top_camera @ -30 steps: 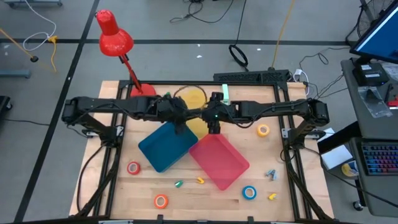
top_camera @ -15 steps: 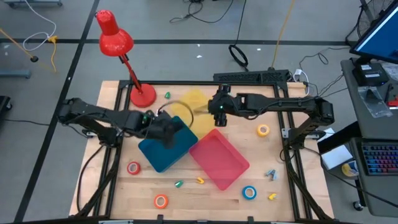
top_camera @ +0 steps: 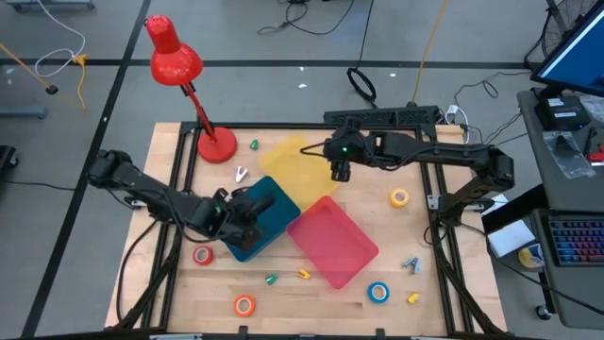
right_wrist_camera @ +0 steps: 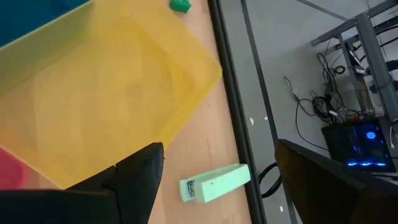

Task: Pick and place Stapler, Stapler remover, tape
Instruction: Put the large black stapler into the blue bin

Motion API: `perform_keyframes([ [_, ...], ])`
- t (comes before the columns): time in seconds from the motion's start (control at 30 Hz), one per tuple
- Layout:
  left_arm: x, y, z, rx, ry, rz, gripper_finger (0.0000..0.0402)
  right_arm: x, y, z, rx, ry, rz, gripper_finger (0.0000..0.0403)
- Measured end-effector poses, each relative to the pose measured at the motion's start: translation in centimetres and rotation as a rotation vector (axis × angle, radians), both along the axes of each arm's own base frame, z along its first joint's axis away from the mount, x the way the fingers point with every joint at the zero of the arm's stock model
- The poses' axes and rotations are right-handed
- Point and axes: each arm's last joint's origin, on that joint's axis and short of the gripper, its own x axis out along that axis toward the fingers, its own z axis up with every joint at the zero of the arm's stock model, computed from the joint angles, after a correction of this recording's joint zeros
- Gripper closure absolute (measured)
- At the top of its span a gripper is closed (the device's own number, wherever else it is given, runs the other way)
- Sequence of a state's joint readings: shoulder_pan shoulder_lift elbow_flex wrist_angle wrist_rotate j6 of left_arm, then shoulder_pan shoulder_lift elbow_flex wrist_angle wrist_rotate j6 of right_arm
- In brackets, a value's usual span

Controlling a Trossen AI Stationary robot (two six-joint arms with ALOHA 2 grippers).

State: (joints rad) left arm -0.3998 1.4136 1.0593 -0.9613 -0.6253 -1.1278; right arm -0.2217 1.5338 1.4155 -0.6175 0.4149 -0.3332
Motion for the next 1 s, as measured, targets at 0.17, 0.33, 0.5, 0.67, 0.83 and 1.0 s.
perform_keyframes([
  [0.17, -0.5, 0.2, -2.8, 0.016, 0.002, 0.009, 0.0264, 0.0, 0.0, 0.0, 0.0, 0.001, -0.001, 0.0105],
  [0.33, -0.7, 0.8, -4.7, 0.048, -0.019, 0.013, 0.0264, 0.0, 0.0, 0.0, 0.005, -0.007, -0.008, 0.0105],
  [0.5, -0.8, 1.6, -6.2, 0.064, -0.029, 0.003, 0.0264, 0.0, 0.0, 0.0, 0.017, -0.017, -0.022, 0.0105],
  [0.67, -1.2, 2.2, -7.0, 0.077, 0.004, 0.017, 0.0264, -0.1, 0.0, 0.0, 0.02, -0.017, -0.026, 0.0105],
  [0.83, -1.3, 2.3, -7.3, 0.08, 0.009, 0.017, 0.026, 0.0, 0.0, 0.0, 0.02, -0.017, -0.025, 0.0105],
  [1.0, -1.3, 2.3, -7.3, 0.083, 0.026, -0.001, 0.0223, 0.0, 0.0, 0.0, 0.02, -0.02, -0.025, 0.0105],
])
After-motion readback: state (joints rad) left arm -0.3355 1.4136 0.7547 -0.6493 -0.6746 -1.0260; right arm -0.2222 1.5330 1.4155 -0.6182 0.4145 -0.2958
